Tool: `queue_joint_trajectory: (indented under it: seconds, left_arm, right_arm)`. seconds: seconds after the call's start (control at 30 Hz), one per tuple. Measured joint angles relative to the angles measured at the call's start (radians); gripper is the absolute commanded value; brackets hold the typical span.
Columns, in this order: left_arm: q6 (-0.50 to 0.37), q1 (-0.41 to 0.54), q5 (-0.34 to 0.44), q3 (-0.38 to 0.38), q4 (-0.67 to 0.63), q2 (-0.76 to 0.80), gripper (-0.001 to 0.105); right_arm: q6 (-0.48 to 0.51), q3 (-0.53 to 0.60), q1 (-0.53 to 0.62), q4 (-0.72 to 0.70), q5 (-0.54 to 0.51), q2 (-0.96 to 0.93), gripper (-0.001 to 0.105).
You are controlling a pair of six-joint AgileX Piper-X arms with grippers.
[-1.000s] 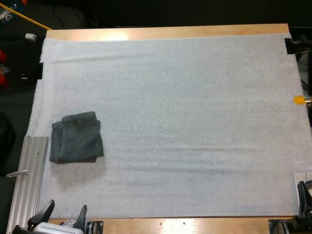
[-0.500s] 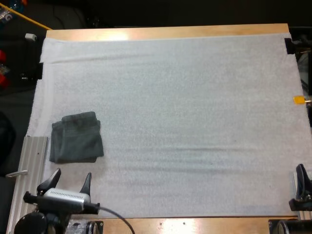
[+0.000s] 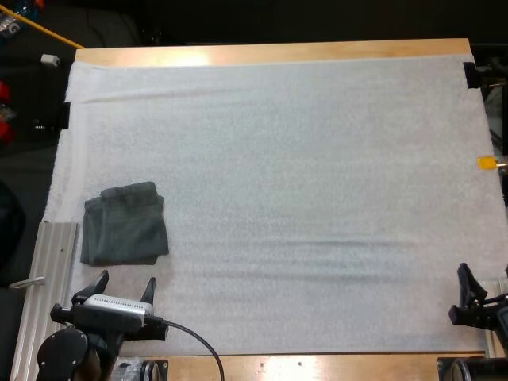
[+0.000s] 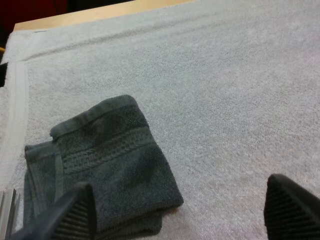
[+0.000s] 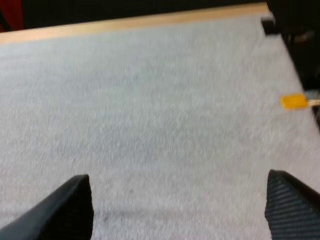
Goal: Pick towel from pile, fold and stack
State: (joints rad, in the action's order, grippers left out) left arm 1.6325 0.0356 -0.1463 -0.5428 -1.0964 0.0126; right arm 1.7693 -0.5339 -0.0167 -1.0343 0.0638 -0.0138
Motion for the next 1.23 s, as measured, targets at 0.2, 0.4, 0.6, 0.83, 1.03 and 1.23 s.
queue_joint_trajectory:
  seconds: [0.2, 0.4, 0.6, 0.83, 1.03, 1.23]
  left_arm:
    - [0.000, 0.000, 0.000, 0.000, 0.000, 0.000, 0.067]
    - [0.000, -0.003, 0.000, 0.000, 0.000, 0.000, 0.067]
    - [0.000, -0.003, 0.000, 0.000, 0.000, 0.000, 0.067]
    - [0.000, -0.003, 0.000, 0.000, 0.000, 0.000, 0.067]
    - [0.000, -0.003, 0.000, 0.000, 0.000, 0.000, 0.067]
    - [0.000, -0.003, 0.000, 0.000, 0.000, 0.000, 0.067]
  right_arm:
    - [-0.015, 0.018, 0.000, 0.000, 0.000, 0.002, 0.070]
    - [-0.019, 0.018, 0.000, 0.002, -0.002, 0.002, 0.070]
    - [-0.019, 0.018, 0.000, 0.003, -0.002, 0.002, 0.070]
    - [-0.019, 0.018, 0.000, 0.004, -0.002, 0.002, 0.070]
    - [-0.019, 0.018, 0.000, 0.004, -0.002, 0.002, 0.070]
    - [-0.019, 0.018, 0.000, 0.004, -0.002, 0.002, 0.070]
